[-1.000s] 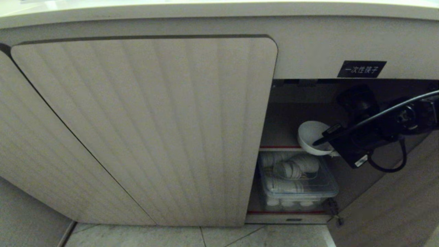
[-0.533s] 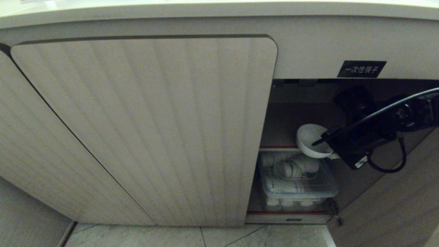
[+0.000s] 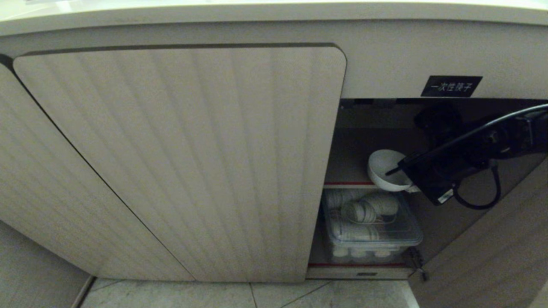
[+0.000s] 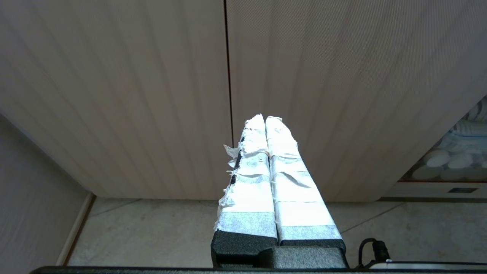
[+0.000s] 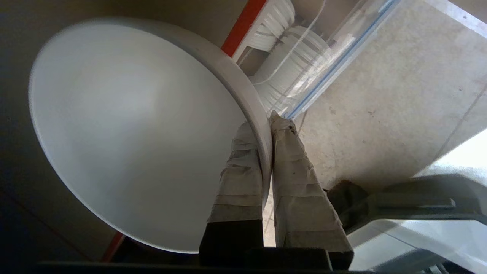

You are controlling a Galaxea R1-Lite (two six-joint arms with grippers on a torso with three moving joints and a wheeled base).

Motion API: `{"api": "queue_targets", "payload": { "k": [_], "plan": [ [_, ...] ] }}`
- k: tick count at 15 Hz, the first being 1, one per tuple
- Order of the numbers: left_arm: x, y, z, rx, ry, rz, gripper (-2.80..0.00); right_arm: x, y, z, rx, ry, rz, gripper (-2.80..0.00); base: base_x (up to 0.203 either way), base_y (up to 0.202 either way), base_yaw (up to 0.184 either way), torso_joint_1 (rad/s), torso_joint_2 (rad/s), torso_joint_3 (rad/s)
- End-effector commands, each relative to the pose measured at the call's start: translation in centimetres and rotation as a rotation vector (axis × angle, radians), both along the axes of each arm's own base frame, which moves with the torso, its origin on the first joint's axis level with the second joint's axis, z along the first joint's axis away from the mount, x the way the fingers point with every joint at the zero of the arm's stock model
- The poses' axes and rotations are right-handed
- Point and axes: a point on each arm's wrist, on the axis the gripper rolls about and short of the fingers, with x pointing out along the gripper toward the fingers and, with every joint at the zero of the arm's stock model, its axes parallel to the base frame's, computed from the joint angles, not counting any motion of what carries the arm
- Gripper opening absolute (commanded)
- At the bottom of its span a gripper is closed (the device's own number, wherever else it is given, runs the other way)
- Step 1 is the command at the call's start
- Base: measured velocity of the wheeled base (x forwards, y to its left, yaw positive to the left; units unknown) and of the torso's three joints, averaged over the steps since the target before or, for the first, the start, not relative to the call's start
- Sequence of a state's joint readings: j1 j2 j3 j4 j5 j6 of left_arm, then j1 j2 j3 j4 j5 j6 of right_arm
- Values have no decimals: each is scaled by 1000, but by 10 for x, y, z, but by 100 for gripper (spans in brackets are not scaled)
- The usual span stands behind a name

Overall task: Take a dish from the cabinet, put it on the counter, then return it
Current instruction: Put it back into the cabinet

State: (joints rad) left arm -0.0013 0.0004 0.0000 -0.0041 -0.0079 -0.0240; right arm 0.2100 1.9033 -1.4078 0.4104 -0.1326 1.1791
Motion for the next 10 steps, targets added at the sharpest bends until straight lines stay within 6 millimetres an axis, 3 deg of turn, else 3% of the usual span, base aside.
{"api": "queue_targets", "payload": {
  "k": [1, 10],
  "plan": [
    [0, 0, 0, -1, -1, 0, -280, 6, 1, 0, 3, 4, -6, -280, 0, 0, 0, 0, 0, 0],
    [0, 0, 0, -1, -2, 1, -280, 17, 2, -13, -22, -2, -79, -280, 0, 0, 0, 0, 0, 0]
  ]
}}
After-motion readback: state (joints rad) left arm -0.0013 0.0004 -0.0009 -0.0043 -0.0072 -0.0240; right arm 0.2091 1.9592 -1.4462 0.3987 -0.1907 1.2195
